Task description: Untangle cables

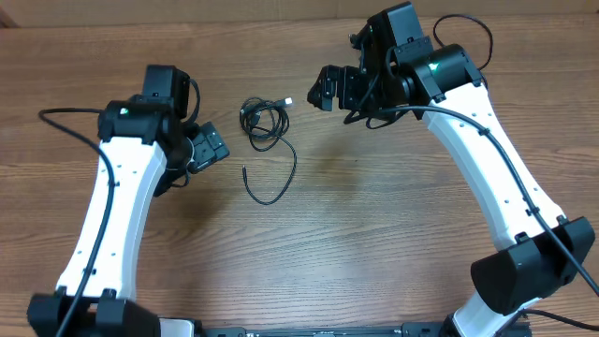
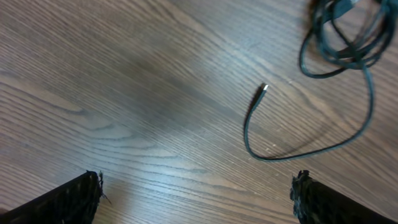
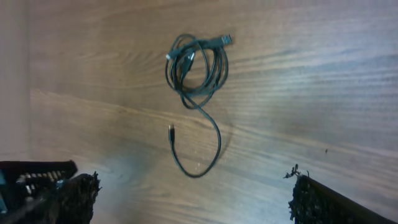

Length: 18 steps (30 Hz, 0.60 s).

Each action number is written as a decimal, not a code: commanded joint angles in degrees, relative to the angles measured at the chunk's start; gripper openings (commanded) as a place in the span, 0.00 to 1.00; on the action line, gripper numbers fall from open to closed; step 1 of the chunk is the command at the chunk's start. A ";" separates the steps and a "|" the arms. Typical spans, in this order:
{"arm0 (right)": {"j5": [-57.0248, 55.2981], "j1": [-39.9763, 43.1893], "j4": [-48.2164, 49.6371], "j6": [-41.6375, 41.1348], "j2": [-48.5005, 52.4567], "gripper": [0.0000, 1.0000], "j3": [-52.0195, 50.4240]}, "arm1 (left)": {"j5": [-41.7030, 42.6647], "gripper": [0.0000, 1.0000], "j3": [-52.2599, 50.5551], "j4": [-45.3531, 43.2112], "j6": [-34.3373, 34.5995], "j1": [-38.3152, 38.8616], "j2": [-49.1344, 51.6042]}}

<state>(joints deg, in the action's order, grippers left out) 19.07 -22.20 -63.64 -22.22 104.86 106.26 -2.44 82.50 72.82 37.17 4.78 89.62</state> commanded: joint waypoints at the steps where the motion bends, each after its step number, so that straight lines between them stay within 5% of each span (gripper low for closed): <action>1: -1.68 -1.99 1.77 -0.04 2.71 1.00 -1.77 | -0.52 1.00 0.13 0.37 0.55 0.07 2.08; 7: -1.01 -5.86 6.82 -0.33 7.58 0.95 -6.27 | -1.11 1.00 0.13 0.87 0.00 0.04 3.78; 10: -1.03 -7.56 8.22 -0.33 10.27 0.80 -6.88 | -4.00 0.99 0.13 1.05 0.11 -0.13 3.91; 18: -1.09 -9.66 9.97 -0.33 16.94 0.80 -6.93 | -4.39 0.99 0.13 0.81 0.11 -0.37 3.91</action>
<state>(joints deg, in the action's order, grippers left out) 18.46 -31.94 -54.39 -22.50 120.33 99.42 -5.39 82.50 73.73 37.15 4.75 93.03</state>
